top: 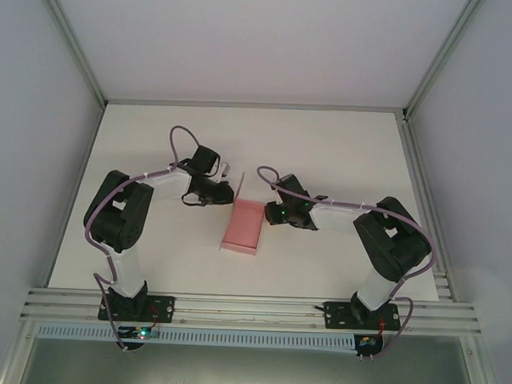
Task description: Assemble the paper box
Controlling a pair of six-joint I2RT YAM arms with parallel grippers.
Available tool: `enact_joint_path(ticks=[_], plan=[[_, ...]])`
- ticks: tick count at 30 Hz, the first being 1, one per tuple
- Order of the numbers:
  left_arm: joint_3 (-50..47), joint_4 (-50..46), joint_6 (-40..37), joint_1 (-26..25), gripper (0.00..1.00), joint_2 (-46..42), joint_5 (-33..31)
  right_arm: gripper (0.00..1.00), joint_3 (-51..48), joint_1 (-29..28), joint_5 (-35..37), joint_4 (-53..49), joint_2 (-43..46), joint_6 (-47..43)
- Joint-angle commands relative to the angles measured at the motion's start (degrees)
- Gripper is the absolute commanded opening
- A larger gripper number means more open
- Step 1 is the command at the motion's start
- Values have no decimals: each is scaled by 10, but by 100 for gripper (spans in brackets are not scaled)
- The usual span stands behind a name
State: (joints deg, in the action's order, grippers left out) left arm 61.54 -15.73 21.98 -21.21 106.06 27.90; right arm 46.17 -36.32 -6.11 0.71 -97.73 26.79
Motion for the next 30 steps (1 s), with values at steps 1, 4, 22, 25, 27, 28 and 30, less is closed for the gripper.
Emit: enact_joint_path(ticks=[1,4,22,25,27,28,30], plan=[[9,38,14,-19,19,26,44,18,17,-15,-35,43,-12,19],[17,38,17,-28,18,34,39,18,15,-19,-34,49,-8,25],[261,-50,-117,-28,33,160,39,33,-152,-45,106,-58,234,92],[293,-86,-146,-28,41,144,-17,45,-175,-40,127,-77,300,61],[311,-113,-151,-22,51,124,-75,59,-174,-31,123,-86,341,0],[318,-126,-154,-16,55,109,-96,65,-167,-23,114,-89,360,-43],[321,-139,-134,-1,74,74,-144,75,-147,-2,82,-82,386,-125]])
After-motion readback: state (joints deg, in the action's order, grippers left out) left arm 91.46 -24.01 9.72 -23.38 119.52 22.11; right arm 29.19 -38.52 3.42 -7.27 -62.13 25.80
